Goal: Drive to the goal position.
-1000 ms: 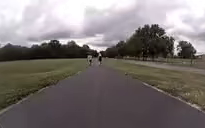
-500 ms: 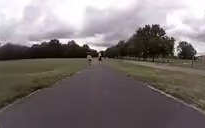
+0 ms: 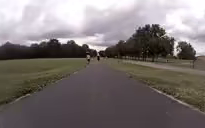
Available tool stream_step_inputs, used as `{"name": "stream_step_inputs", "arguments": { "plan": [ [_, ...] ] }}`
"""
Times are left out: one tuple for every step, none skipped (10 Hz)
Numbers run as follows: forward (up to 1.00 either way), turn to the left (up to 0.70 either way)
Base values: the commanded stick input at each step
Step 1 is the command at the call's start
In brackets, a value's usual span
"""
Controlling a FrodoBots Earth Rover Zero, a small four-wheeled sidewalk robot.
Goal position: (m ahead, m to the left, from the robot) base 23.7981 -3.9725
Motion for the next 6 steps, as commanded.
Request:
{"name": "stream_step_inputs", "arguments": {
  "plan": [
    [0.7,0.0],
    [0.7,0.0],
    [0.7,0.0],
    [0.7,0.0],
    [0.7,0.0],
    [0.7,0.0]
  ]
}}
